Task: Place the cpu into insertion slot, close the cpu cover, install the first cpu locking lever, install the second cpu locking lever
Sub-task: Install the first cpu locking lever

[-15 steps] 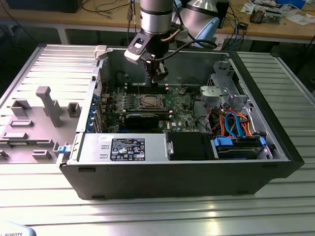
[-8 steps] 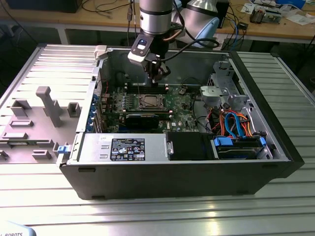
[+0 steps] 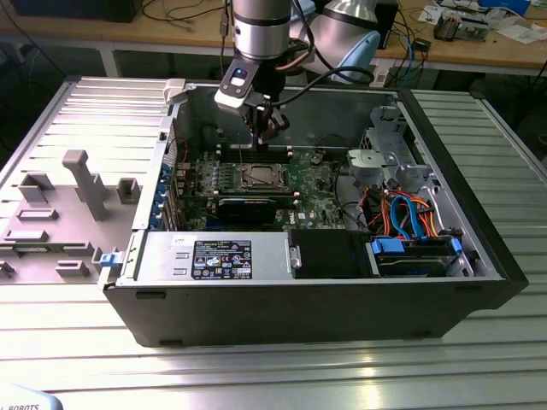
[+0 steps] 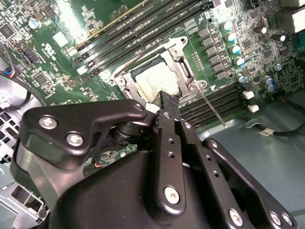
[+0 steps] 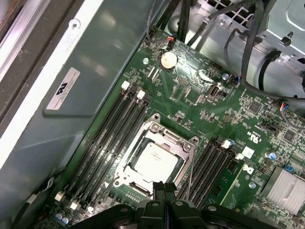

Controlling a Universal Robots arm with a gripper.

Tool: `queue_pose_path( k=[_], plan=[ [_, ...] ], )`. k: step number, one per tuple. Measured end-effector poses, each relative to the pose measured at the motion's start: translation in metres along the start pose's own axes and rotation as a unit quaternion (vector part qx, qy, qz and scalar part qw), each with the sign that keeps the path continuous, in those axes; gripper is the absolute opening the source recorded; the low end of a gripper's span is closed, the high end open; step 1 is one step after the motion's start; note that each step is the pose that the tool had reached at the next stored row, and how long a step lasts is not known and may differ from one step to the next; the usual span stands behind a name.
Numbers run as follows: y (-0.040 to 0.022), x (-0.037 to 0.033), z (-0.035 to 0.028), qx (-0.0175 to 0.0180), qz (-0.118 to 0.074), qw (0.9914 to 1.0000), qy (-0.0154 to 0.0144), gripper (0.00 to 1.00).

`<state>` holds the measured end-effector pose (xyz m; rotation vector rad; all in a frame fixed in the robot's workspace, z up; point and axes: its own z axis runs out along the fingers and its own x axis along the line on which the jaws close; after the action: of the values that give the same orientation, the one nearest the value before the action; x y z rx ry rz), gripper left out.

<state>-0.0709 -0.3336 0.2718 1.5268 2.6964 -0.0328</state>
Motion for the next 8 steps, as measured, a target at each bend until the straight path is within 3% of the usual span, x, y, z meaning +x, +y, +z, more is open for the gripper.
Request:
queue_pose_path(
  k=[3, 5, 8],
  plan=[
    [-0.0004, 0.0, -0.0017, 0.0, -0.002, 1.0, 0.0, 0.11],
    [-0.0008, 0.0001, -0.0068, -0.0001, -0.004, 0.99999, 0.0, 0.11],
    [-0.0009, 0.0002, -0.0066, -0.0012, -0.025, 0.99969, 0.0002, 0.11]
  ],
)
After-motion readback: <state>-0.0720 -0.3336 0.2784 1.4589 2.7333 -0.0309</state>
